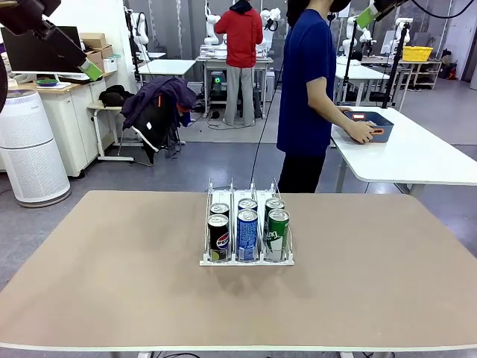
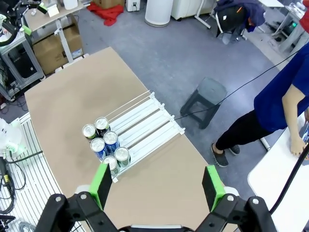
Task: Fill the beverage cans into the dispenser.
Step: Pick up the Ionic drink handed by the human.
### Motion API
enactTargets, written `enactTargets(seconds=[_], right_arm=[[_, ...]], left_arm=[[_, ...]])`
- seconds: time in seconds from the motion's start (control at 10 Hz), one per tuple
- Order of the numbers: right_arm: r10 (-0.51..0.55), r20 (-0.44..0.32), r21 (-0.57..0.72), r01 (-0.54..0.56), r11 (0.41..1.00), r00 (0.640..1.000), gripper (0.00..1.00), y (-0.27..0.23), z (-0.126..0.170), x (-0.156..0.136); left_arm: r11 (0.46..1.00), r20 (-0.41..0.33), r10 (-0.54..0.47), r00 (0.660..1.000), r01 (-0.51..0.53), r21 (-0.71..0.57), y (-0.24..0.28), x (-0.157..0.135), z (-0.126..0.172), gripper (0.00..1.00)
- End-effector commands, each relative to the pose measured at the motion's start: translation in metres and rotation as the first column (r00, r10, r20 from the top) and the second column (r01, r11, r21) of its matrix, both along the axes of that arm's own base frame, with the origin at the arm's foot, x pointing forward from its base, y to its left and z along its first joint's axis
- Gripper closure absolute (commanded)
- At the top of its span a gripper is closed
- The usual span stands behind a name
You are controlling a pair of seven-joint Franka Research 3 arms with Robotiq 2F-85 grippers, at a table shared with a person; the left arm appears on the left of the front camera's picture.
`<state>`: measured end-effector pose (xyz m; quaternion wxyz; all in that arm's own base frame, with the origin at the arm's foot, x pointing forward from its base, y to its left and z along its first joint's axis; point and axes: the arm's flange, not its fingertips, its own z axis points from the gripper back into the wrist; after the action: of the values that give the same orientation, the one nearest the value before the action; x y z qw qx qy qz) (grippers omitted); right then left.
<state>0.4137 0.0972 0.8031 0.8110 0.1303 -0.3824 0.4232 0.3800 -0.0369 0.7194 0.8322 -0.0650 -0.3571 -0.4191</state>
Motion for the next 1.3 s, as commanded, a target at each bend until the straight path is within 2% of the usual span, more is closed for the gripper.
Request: enactTargets(seconds=[0.0, 0.3, 0.4, 0.5, 0.7, 1.0, 1.2], right_arm=[[-0.016, 0.009, -0.014, 0.016, 1.0, 1.0, 0.0, -0.001, -0.005, 0.003], [0.0, 0.0, 0.0, 0.0, 1.0, 1.0, 0.0, 0.0, 0.0, 0.0], [0.0, 0.0, 0.0, 0.0, 1.0, 1.0, 0.0, 0.0, 0.0, 0.0], [-0.001, 0.002, 0.001, 0.001, 1.0, 1.0, 0.0, 0.0, 0.001, 0.0], [-0.009, -0.052, -0.012, 0.008, 1.0, 0.999, 0.0, 0.008, -0.008, -0.015], [-0.04, -0.09, -0.025, 0.038, 0.999, 0.995, 0.0, 0.003, -0.01, -0.036], [-0.056, -0.08, -0.037, 0.053, 0.998, 0.995, 0.0, -0.003, -0.009, -0.045]], left_arm=[[1.0, -0.005, 0.005, 1.0, -0.005, 0.003, 0.001, 0.001, -0.002, 0.0], [1.0, 0.0, 0.0, 1.0, 0.0, 0.0, 0.0, 0.0, 0.0, 0.0], [0.999, -0.025, 0.046, 0.999, -0.046, -0.002, 0.001, -0.001, 0.01, 0.0], [0.999, -0.032, 0.046, 0.998, -0.047, -0.013, -0.001, -0.006, 0.023, 0.0], [0.997, -0.066, 0.035, 0.997, -0.039, -0.065, -0.008, -0.017, 0.047, 0.0], [0.989, -0.111, -0.035, 0.993, 0.018, -0.146, -0.018, -0.032, 0.058, 0.0], [0.991, -0.143, 0.007, 0.99, -0.026, -0.134, -0.021, -0.038, 0.06, 0.0]])
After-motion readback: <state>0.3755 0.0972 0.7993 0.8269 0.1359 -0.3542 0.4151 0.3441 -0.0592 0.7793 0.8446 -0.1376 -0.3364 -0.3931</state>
